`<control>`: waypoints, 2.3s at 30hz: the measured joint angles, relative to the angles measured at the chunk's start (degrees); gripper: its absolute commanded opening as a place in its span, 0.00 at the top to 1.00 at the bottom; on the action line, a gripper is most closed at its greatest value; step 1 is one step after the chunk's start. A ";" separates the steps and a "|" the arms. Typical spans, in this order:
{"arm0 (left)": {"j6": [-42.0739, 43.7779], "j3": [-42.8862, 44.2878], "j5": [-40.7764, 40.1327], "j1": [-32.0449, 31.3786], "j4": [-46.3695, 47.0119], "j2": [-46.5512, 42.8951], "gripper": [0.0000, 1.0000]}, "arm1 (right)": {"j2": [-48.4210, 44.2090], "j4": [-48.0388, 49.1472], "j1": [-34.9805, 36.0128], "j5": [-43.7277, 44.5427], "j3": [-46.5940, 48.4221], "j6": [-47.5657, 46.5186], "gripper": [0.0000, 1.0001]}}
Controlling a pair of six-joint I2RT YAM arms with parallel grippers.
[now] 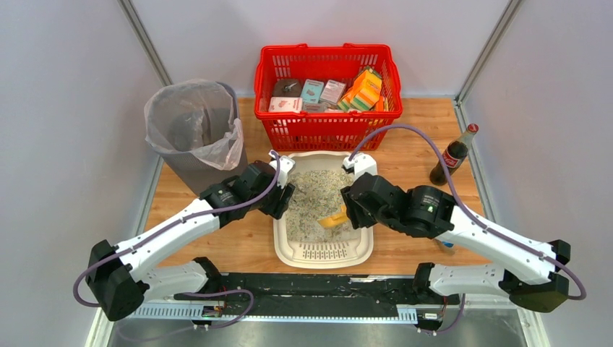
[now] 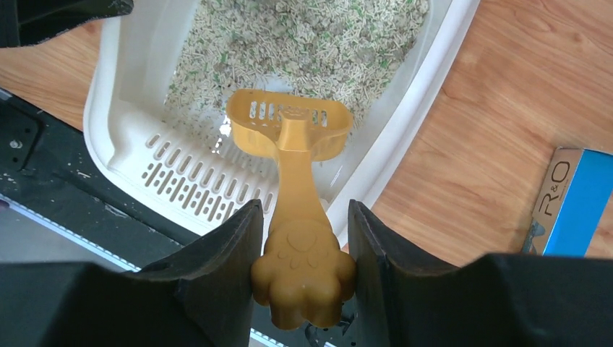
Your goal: Clean the litter box
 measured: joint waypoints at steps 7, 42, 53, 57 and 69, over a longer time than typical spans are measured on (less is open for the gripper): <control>-0.13 0.00 0.33 0.00 1.44 1.81 0.37 | 5.77 0.31 3.63 2.69 -1.97 3.19 1.00; 1.81 5.18 2.01 0.00 -3.65 3.43 0.34 | 23.50 19.34 5.35 18.38 -16.13 16.63 1.00; 6.62 16.26 1.36 0.02 -8.24 1.31 0.32 | 20.76 38.62 5.42 22.40 -31.21 16.72 1.00; 8.72 19.10 -0.33 0.04 -8.11 1.25 0.32 | 20.76 41.57 6.08 24.35 -32.52 16.52 1.00; 13.25 15.15 -6.27 0.15 -4.70 0.74 0.32 | 16.28 47.19 7.34 26.73 -36.20 15.69 1.00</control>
